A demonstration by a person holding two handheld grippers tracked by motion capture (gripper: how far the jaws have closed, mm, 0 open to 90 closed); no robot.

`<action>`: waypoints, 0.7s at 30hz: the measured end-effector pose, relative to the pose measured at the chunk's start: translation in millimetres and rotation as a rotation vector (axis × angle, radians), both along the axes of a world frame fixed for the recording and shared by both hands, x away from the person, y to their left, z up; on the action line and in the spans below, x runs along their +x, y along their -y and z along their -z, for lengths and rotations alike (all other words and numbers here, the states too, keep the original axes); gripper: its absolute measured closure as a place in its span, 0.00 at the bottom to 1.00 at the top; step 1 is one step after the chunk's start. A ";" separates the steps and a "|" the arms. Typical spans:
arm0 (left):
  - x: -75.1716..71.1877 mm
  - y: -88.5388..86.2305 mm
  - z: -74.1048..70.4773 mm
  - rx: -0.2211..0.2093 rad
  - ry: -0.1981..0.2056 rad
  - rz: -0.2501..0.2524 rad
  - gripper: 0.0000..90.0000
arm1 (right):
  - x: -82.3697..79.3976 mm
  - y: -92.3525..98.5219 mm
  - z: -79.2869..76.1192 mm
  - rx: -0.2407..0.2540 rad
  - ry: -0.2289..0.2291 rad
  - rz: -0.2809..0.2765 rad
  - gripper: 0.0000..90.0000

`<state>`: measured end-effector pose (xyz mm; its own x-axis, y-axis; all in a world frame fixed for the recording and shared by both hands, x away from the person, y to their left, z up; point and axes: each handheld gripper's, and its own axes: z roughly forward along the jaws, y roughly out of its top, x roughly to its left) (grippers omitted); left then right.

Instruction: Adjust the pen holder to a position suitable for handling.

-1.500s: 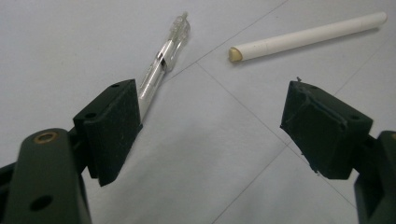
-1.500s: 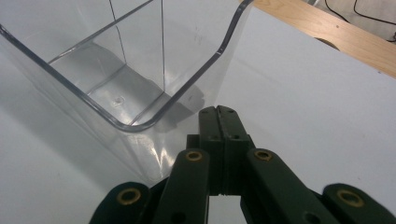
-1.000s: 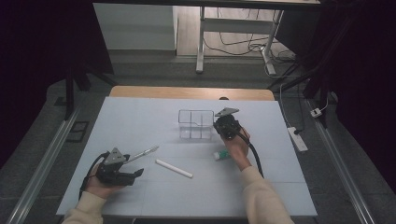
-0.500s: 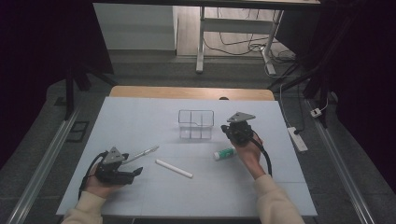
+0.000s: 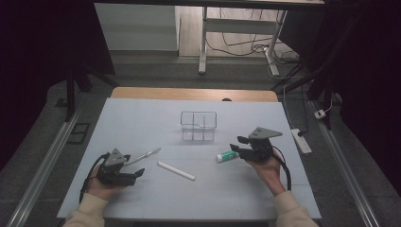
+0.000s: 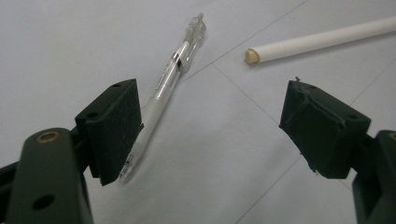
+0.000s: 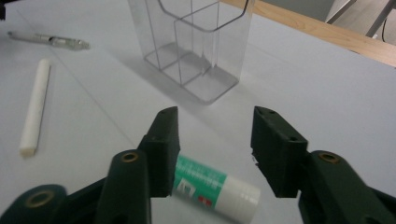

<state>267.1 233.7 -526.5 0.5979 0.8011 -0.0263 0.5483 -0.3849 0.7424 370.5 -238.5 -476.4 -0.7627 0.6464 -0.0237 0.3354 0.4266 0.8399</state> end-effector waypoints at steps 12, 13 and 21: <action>1.0 2.0 -3.8 -0.011 0.003 -0.003 0.23 | -44.4 34.1 8.1 -0.004 0.030 -0.038 0.47; 1.2 2.0 -4.3 -0.013 0.005 -0.006 0.23 | -46.1 37.0 8.6 -0.007 0.029 -0.041 0.46; 0.8 0.6 -5.5 -0.019 0.007 -0.006 0.23 | -58.5 57.0 13.9 0.008 0.036 -0.030 0.45</action>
<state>267.9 233.1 -521.0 0.5934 0.8041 -0.0377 0.5453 -0.3671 0.7536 312.0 -295.5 -490.3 -0.7805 0.6234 -0.0467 0.2921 0.4296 0.8545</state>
